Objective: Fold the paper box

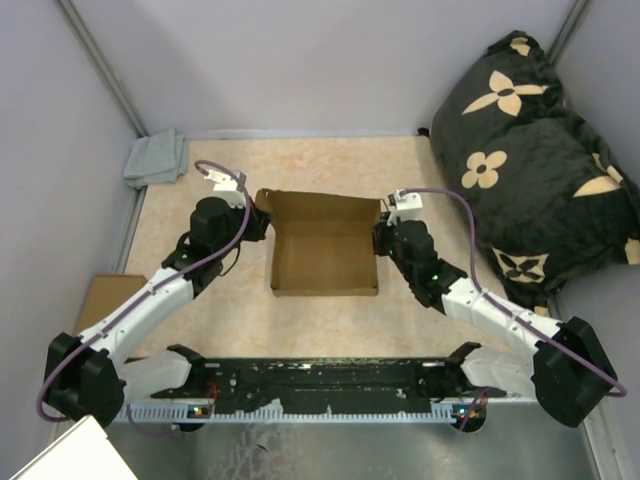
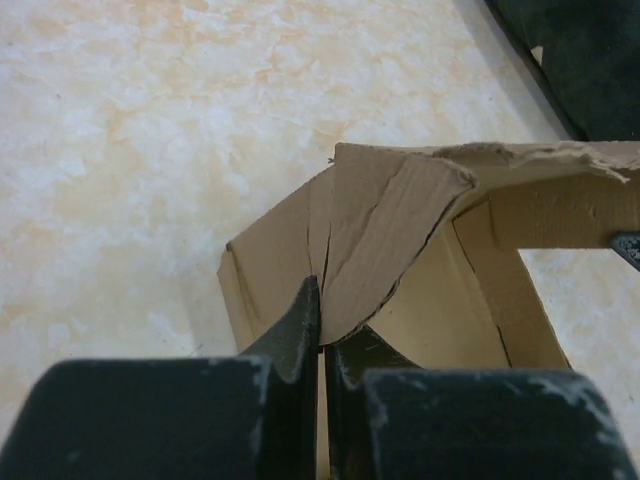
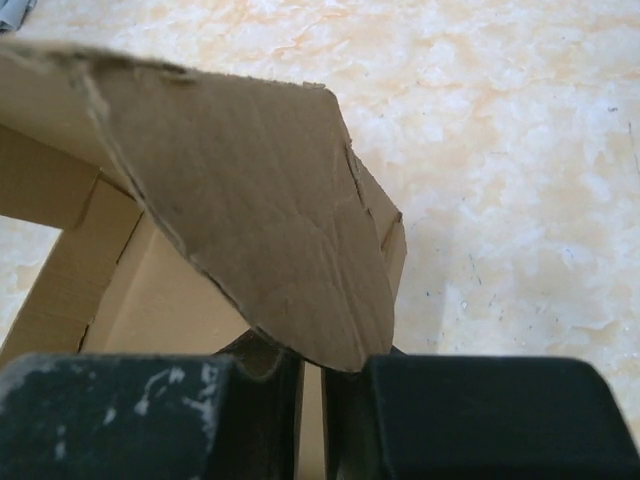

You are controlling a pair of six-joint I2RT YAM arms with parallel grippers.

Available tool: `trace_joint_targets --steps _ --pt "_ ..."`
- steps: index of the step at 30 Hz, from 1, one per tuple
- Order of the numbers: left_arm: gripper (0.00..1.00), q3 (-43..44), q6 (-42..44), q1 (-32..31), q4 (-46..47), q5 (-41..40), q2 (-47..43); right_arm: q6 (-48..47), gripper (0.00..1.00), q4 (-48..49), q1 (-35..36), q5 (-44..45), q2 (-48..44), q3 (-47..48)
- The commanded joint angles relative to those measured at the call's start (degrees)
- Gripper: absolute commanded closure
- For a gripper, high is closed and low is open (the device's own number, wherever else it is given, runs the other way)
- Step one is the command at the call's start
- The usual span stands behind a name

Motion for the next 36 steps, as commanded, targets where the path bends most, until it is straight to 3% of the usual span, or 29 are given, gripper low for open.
trace_joint_targets --steps 1,3,10,11,19,24,31,36 --pt "0.95 -2.9 -2.0 -1.8 -5.6 3.2 -1.8 2.0 0.9 -2.8 1.8 -0.4 -1.2 -1.1" --pt "0.91 -3.8 -2.3 -1.9 -7.8 2.3 -2.8 2.0 0.87 -5.2 1.9 -0.3 -1.9 -1.0" --pt "0.73 -8.5 -4.5 -1.9 -12.5 -1.3 -7.3 4.1 0.44 -17.3 1.9 -2.4 -8.3 -3.3" --pt "0.71 -9.3 -5.0 -2.0 -12.9 -1.6 -8.2 4.6 0.41 -18.8 1.9 -2.9 -9.9 -3.9" --pt "0.66 -12.2 -7.4 -2.0 -19.0 -1.9 -17.6 10.8 0.38 -29.9 1.9 -7.0 -25.0 -8.9" --pt "0.62 -14.8 -11.3 -2.1 -21.7 -11.3 -20.9 16.9 0.39 -38.0 1.9 0.4 -30.6 -9.8" --pt "0.61 -10.1 -14.8 -2.1 -24.9 -19.8 -17.0 18.6 0.41 -40.3 1.9 11.3 -26.2 -3.1" --pt "0.6 -7.4 -14.7 -2.1 -23.4 -24.7 -16.7 15.5 0.41 -36.4 1.9 13.7 -22.8 1.6"
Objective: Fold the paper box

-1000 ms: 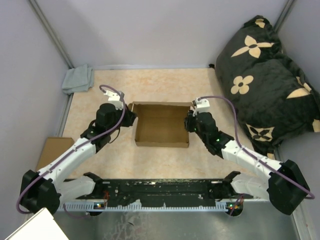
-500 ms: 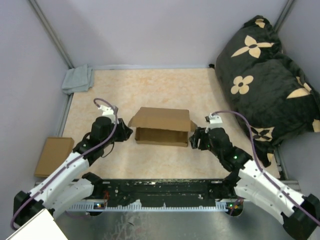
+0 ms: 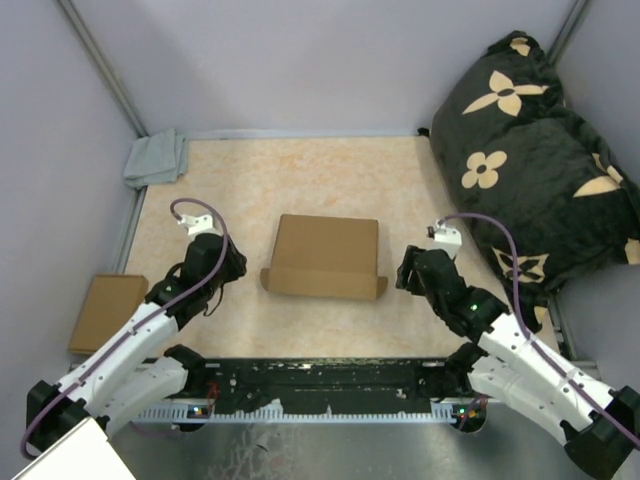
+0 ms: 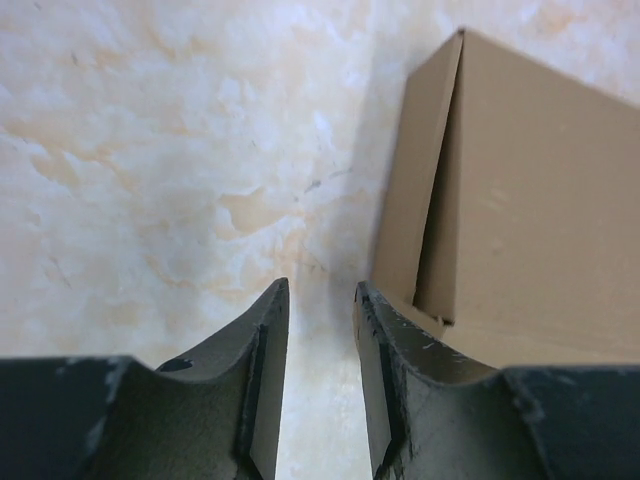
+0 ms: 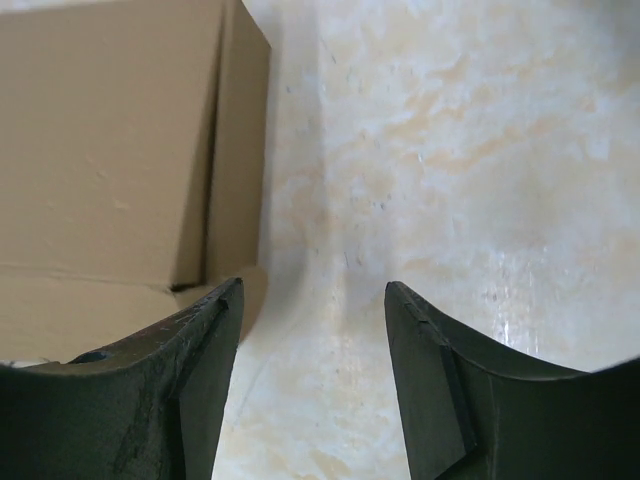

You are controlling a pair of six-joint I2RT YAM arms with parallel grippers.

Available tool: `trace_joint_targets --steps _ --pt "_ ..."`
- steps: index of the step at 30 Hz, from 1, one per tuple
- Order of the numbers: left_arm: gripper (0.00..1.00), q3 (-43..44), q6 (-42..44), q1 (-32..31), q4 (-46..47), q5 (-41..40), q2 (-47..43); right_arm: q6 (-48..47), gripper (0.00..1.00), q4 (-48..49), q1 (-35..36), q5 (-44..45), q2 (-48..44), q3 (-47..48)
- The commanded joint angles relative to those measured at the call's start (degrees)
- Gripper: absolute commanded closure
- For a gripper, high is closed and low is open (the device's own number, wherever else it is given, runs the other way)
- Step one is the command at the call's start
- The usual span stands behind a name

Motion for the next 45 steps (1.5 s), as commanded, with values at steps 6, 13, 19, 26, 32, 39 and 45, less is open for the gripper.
trace_joint_targets --steps 6,13,19,26,32,39,45 --pt "0.6 1.1 7.3 -0.1 18.8 6.0 -0.3 -5.9 0.41 15.9 0.4 0.0 9.1 8.5" --pt "0.59 4.4 11.5 0.0 24.3 11.0 14.2 -7.5 0.39 22.1 -0.4 -4.7 26.9 12.6" --pt "0.61 11.2 10.0 0.0 17.8 11.4 32.4 -6.6 0.39 24.5 -3.9 -14.1 40.6 13.8" --pt "0.62 10.1 9.8 -0.1 21.6 15.8 38.9 -6.9 0.39 27.0 -4.1 -17.9 46.9 13.8" --pt "0.62 10.8 10.7 0.1 23.5 15.5 39.3 -7.3 0.39 29.5 -6.2 -19.8 49.4 16.4" --pt "0.63 15.7 10.9 0.1 23.2 16.3 43.6 -9.7 0.39 29.5 -9.2 -23.5 55.6 24.8" --pt "0.63 21.6 10.8 0.8 22.0 16.3 47.9 -11.2 0.39 27.7 -10.6 -24.9 60.0 30.5"
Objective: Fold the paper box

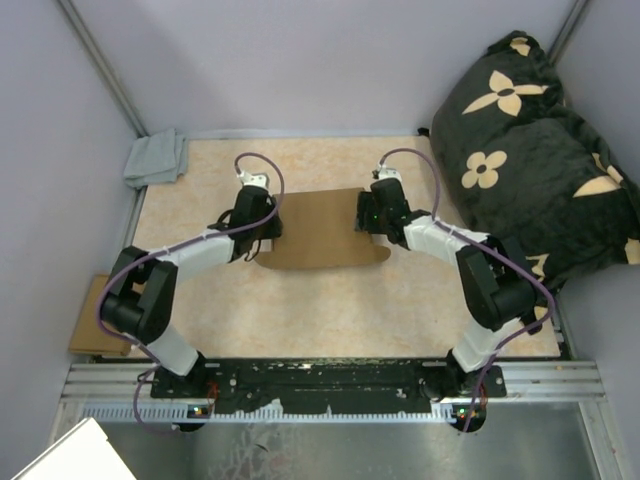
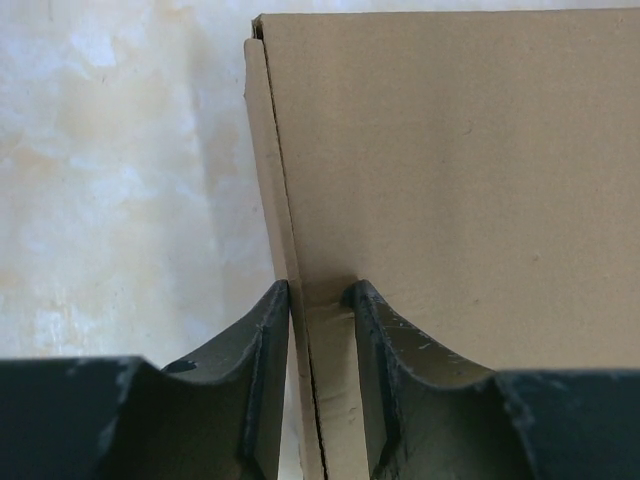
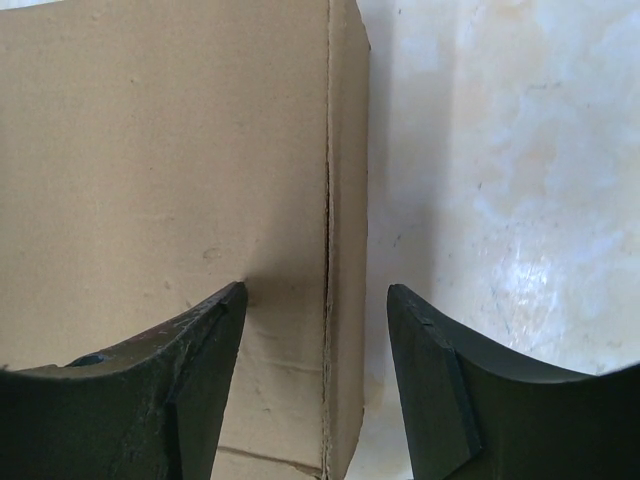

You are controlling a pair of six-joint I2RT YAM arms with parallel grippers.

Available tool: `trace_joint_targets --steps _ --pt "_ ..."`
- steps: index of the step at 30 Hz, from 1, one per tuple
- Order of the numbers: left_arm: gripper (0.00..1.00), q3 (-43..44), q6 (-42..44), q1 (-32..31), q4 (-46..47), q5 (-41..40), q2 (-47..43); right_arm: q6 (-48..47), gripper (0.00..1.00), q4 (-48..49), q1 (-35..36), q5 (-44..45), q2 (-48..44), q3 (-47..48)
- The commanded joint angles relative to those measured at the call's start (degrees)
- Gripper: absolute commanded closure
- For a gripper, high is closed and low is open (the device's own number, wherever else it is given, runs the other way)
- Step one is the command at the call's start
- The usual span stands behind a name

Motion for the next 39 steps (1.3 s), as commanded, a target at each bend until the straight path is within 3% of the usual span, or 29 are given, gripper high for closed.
trace_joint_targets --steps 1,8,13,16,17,18,20,23,25,27,29,33,39 --pt "0.63 4.1 -0.1 -1.0 -2.5 6.6 4.3 -1.2 0.39 -0.2 0.4 -5.7 2.9 4.0" --pt "0.57 9.9 1.0 0.2 -7.4 2.2 1.2 -2.5 0.38 -2.9 -0.8 -2.5 -1.3 6.3" --pt "0.42 9.9 0.5 0.3 -12.0 -4.3 -7.3 -3.8 0.32 -4.2 -0.9 5.1 -12.1 4.5" --pt "0.39 5.2 -1.8 0.4 -10.2 -5.0 -15.1 1.3 0.33 0.6 -0.9 9.0 -22.2 -2.2" --pt "0.4 2.2 -3.4 0.4 -8.0 -5.1 -17.5 2.6 0.23 1.9 -0.9 8.1 -25.2 -5.0" --pt "0.41 -0.7 -5.4 0.5 -5.8 -4.8 -19.9 2.5 0.05 3.3 -0.9 5.4 -27.9 -8.6" --pt "0.44 -5.8 -11.5 0.8 -5.1 -3.3 -23.5 0.3 0.01 6.9 -1.0 -3.1 -32.1 -16.2" --pt "0.45 -10.4 -13.1 1.0 -4.3 4.1 -25.8 1.5 0.05 12.8 -1.2 -12.7 -36.5 -24.7" --pt "0.45 -13.2 -10.2 0.9 -3.2 7.2 -26.3 2.3 0.18 11.3 -1.2 -12.4 -37.1 -26.2" --pt "0.43 -15.3 -9.1 0.9 -3.2 8.3 -26.7 1.8 0.21 7.5 -1.2 -10.2 -36.3 -25.6" --pt "0.4 -17.3 -8.5 0.9 -1.5 8.4 -27.2 1.8 0.18 5.6 -1.2 -8.3 -35.8 -25.9" --pt "0.31 -19.4 -7.1 0.9 1.1 9.4 -27.9 1.6 0.01 5.6 -1.2 -7.0 -36.2 -27.0" --pt "0.28 -18.0 -6.1 0.9 1.4 13.3 -25.1 0.6 0.02 3.2 -1.2 -6.3 -30.1 -23.1"
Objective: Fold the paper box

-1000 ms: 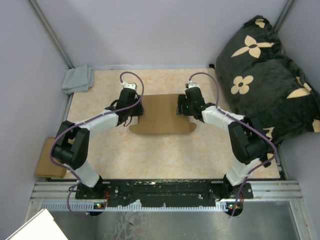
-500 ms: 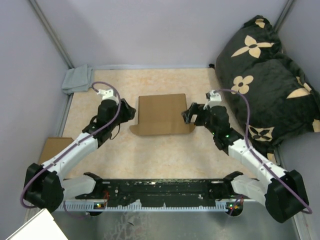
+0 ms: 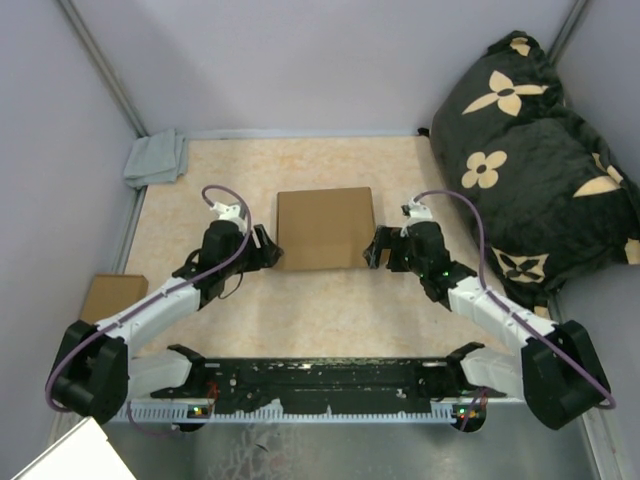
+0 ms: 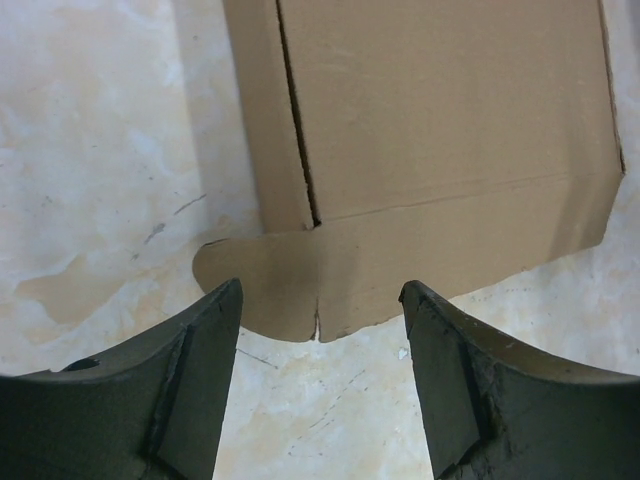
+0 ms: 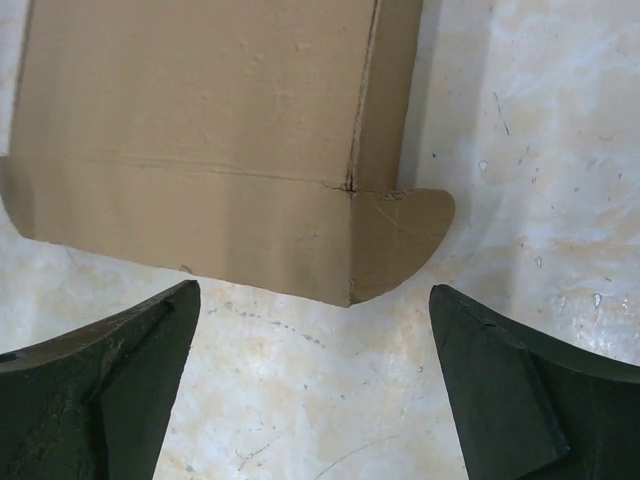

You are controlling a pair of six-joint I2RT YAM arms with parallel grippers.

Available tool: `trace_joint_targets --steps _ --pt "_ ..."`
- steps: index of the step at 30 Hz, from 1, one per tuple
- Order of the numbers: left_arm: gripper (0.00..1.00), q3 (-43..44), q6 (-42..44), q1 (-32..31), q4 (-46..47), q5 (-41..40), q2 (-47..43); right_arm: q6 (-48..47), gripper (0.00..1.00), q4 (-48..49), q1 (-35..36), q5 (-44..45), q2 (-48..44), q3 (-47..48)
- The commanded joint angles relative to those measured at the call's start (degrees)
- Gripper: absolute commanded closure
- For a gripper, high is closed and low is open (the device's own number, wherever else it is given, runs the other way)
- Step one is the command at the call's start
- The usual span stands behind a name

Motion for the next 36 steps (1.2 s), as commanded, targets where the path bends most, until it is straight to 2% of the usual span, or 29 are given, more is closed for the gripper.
trace_joint_targets --steps 1,7,14,20,36 --pt "0.28 2.0 1.6 0.1 2.3 3.7 1.8 -1.3 0.03 -0.9 0.1 1.4 5.6 5.0" --pt "0.28 4.5 3.5 0.0 0.3 5.9 5.9 -1.6 0.04 -1.3 0.5 1.0 10.2 7.5" --pt "0.3 8.0 4.4 -1.0 -5.1 4.9 10.5 -3.4 0.07 -2.5 3.4 1.8 13.6 10.0" --pt "0.3 7.9 4.9 -1.8 -5.6 5.2 10.5 -4.2 0.07 -3.3 6.6 4.6 15.3 11.5" --pt "0.33 9.8 4.3 -2.8 -8.8 9.8 9.3 -3.6 0.11 -5.2 7.6 0.9 12.9 12.5"
